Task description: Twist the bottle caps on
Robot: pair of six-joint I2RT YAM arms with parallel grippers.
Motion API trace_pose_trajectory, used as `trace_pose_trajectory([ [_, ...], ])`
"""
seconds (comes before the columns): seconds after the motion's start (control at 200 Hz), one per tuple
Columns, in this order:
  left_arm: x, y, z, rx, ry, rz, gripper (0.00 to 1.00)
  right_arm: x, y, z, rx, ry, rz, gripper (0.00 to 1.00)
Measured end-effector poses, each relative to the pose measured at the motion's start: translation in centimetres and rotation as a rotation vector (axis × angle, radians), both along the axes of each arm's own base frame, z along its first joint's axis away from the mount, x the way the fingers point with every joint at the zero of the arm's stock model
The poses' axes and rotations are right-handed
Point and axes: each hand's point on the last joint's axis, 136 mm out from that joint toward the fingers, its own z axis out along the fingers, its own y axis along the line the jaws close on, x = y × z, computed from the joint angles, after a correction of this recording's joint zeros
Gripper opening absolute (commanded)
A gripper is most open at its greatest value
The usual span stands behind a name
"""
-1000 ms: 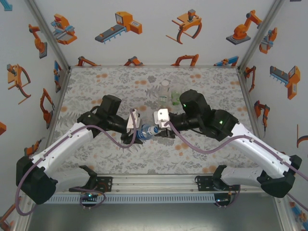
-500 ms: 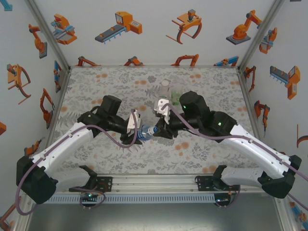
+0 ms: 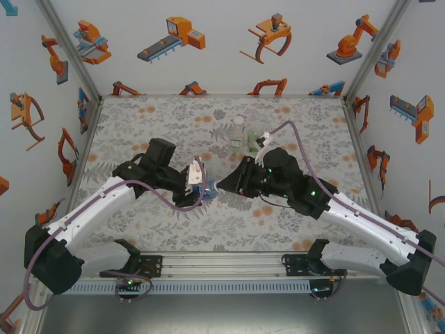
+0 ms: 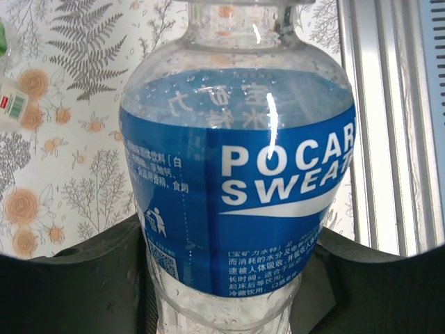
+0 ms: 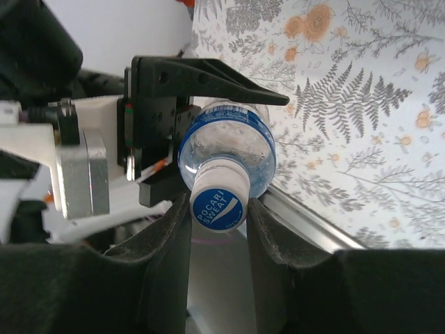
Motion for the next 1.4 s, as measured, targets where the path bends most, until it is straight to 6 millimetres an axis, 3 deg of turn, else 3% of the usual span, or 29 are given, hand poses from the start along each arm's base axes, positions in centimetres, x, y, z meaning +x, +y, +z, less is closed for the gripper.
trace_pose_trajectory([
  [0.175, 0.4, 0.1, 0.0, 0.002, -0.003, 0.017, 0.00, 0.4, -0.1, -0.1, 0.011, 0.056, -0.050, 0.36],
  [0.34, 0.1, -0.7, 1.2, -0.055, -0.027, -0.017, 0.00, 0.5, -0.6, 1.2, -0.027, -0.006, -0.040, 0.58],
  [0.451, -0.2, -1.1, 1.8, -0.084, -0.035, -0.039, 0.00, 0.4, -1.5, 2.5, -0.061, -0.084, -0.022, 0.65],
  [0.696, -0.3, -1.3, 2.1, -0.103, -0.037, -0.053, 0.00, 0.5, -2.6, 7.1, -0.144, -0.369, 0.070, 0.62],
  [0.856, -0.6, -1.4, 2.3, -0.113, -0.030, -0.065, 0.00, -0.8, -1.7, 9.0, -0.238, -0.654, 0.276, 0.59],
  [1.101, -1.1, -1.5, 2.6, -0.135, -0.018, -0.093, 0.00, -5.5, 0.0, 8.7, -0.294, -1.090, 0.720, 0.57],
  [1.397, -1.4, -1.6, 2.8, -0.148, -0.010, -0.110, 0.00, -6.4, 1.1, 7.4, -0.337, -1.303, 0.907, 0.48],
])
